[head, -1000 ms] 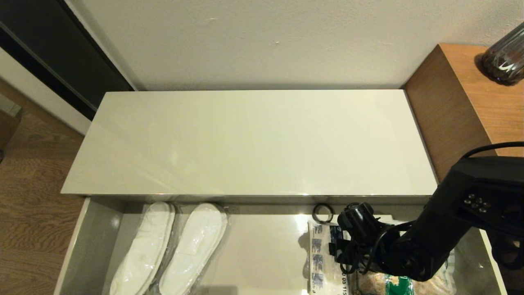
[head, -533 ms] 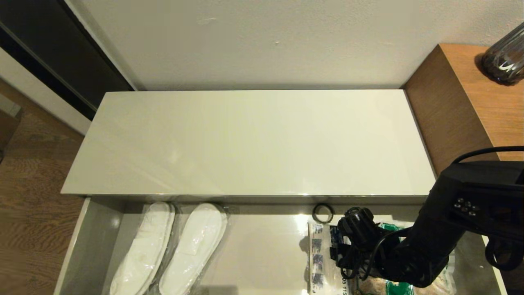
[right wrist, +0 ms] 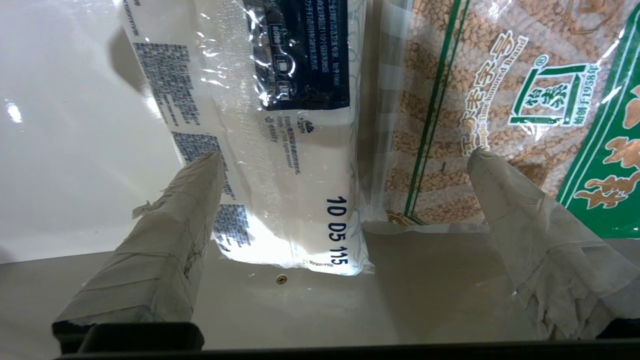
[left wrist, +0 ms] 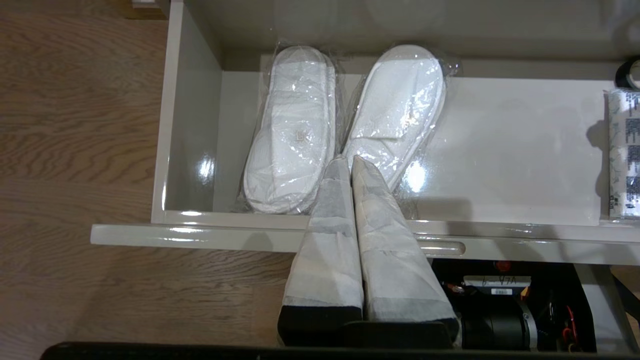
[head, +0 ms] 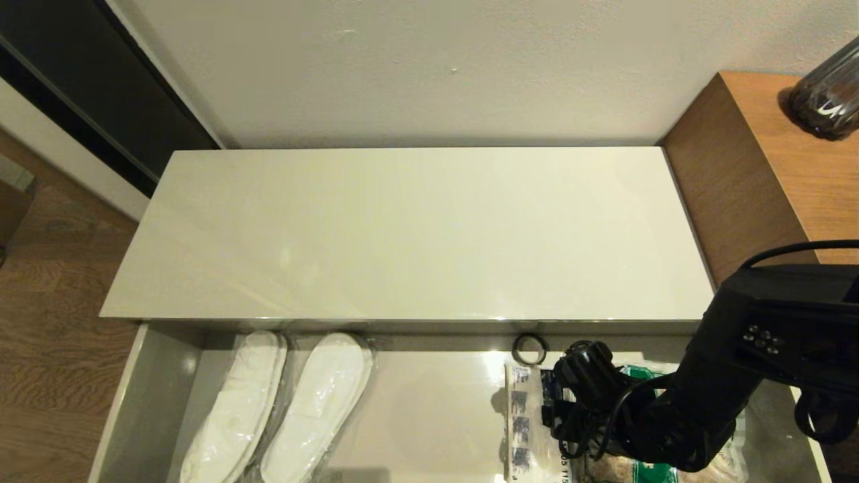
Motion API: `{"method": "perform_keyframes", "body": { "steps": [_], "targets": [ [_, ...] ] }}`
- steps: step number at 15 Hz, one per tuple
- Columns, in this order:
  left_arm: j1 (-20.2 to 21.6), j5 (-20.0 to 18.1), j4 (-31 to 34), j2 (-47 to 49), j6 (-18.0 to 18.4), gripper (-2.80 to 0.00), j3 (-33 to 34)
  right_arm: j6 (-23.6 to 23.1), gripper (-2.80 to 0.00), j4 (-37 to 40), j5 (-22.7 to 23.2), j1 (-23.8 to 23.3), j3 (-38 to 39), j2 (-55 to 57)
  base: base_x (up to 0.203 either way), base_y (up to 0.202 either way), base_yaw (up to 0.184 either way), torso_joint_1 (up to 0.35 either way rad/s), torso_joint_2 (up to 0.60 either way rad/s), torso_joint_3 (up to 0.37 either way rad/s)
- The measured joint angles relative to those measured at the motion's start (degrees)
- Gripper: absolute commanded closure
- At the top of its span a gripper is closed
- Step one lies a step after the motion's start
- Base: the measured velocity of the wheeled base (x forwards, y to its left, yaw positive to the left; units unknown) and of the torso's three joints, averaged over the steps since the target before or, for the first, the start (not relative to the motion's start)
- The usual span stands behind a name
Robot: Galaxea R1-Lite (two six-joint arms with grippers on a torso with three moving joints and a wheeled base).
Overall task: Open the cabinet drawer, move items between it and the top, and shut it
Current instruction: Take out the tissue from the drawer
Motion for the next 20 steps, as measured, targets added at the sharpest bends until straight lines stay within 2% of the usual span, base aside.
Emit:
{"method": "perform_keyframes", "body": {
  "steps": [20],
  "targets": [
    [-0.02, -0.02, 0.00, 0.00, 0.00, 0.00, -0.15, -0.67, -2.80, 0.05, -0.26, 2.72, -1.44, 1.26, 0.000, 0.000, 0.000, 0.000, 0.00, 0.000]
  ]
}}
